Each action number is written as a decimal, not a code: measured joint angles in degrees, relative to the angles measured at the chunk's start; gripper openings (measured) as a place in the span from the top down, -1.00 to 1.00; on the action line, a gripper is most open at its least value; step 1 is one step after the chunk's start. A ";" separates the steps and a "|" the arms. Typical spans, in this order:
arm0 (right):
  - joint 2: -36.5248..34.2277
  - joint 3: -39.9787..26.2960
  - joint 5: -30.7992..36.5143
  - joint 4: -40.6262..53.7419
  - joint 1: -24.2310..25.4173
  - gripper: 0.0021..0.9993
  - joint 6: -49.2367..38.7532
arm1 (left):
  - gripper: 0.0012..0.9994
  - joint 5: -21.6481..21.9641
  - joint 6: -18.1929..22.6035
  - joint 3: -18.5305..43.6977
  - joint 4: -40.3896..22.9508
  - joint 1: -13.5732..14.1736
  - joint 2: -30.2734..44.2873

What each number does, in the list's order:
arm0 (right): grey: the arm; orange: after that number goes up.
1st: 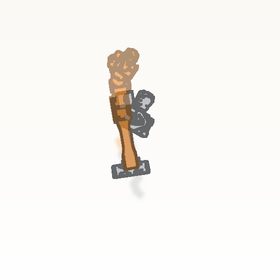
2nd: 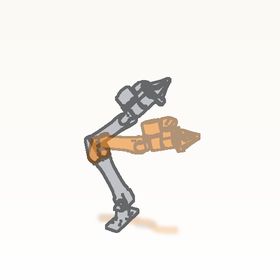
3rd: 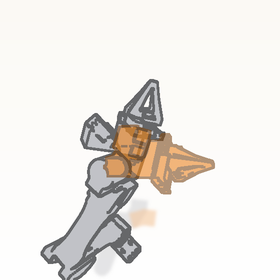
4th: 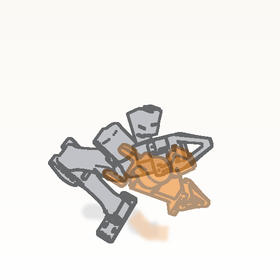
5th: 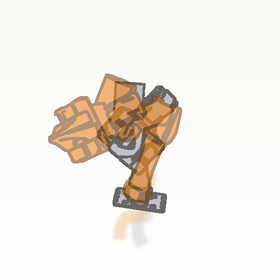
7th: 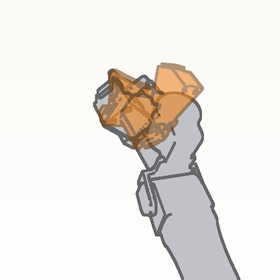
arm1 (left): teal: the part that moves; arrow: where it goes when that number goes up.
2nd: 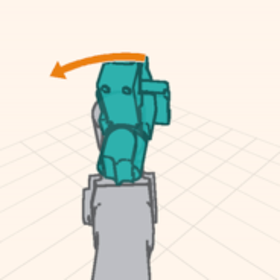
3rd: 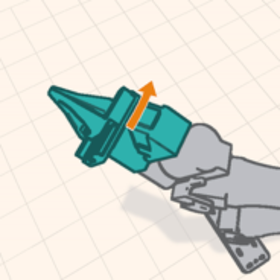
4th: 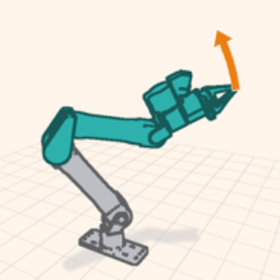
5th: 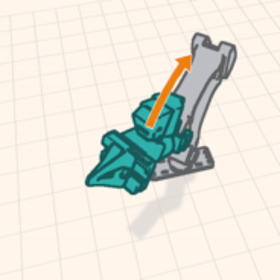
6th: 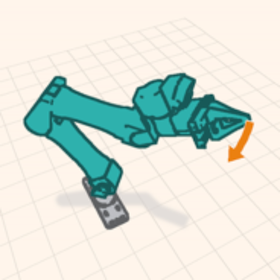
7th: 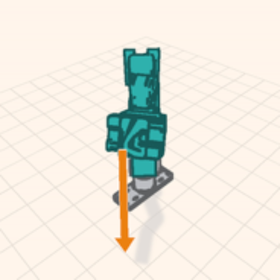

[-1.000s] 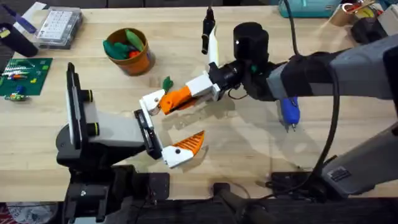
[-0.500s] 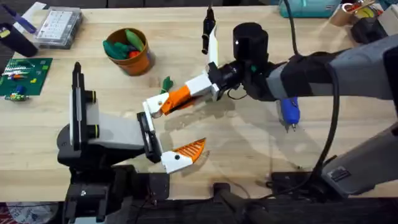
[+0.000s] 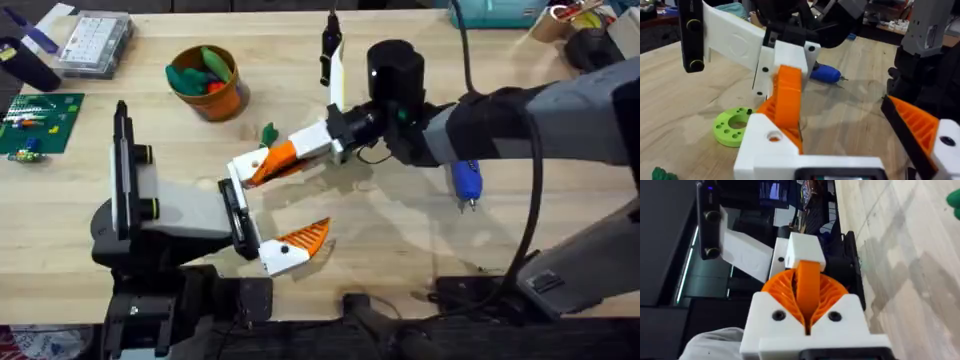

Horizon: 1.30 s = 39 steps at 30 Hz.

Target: Pick up the gripper from the table and insert it into the empty holder that is missing its gripper. Then pick up a screw, insert it into the mounting hole, and use the screwdriver to tighten it. Finally, clean up the table by picking up the vegetable and placing it into the bucket.

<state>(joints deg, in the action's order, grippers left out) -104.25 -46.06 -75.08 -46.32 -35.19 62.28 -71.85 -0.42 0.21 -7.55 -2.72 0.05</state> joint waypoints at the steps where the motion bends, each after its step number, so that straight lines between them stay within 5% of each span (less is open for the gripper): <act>1: 0.00 0.00 0.42 -0.08 -0.45 0.97 -0.10 | -0.97 -0.02 -0.05 0.00 0.00 0.00 0.00; 10: 0.02 -0.02 0.87 -0.24 -0.71 0.97 -0.62 | -0.97 0.00 -0.07 0.00 0.02 -0.02 0.00; 11: 0.02 -0.02 0.91 -0.17 -0.71 0.87 -0.58 | -0.97 0.02 -0.07 0.00 0.02 -0.02 0.00; 15: -0.33 0.00 3.24 0.57 -1.39 -0.05 -1.82 | -0.97 -0.77 0.02 0.02 -0.04 0.00 -0.02; 19: -0.48 -0.41 7.55 0.15 -2.15 -0.37 -2.18 | -0.97 -5.73 0.03 0.09 -0.63 1.30 -0.02; 27: -0.50 -0.50 9.79 0.06 -1.40 -0.52 -1.77 | -0.97 -10.55 0.02 0.09 -0.66 1.84 0.00; 39: -0.16 0.31 6.07 -0.03 4.53 -0.87 0.19 | -0.97 -11.07 0.02 0.09 -0.66 1.84 -0.02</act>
<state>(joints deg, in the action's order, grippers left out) -104.41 -45.75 -69.02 -46.35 -30.66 62.47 -82.92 -0.40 0.30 -8.21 -0.89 0.03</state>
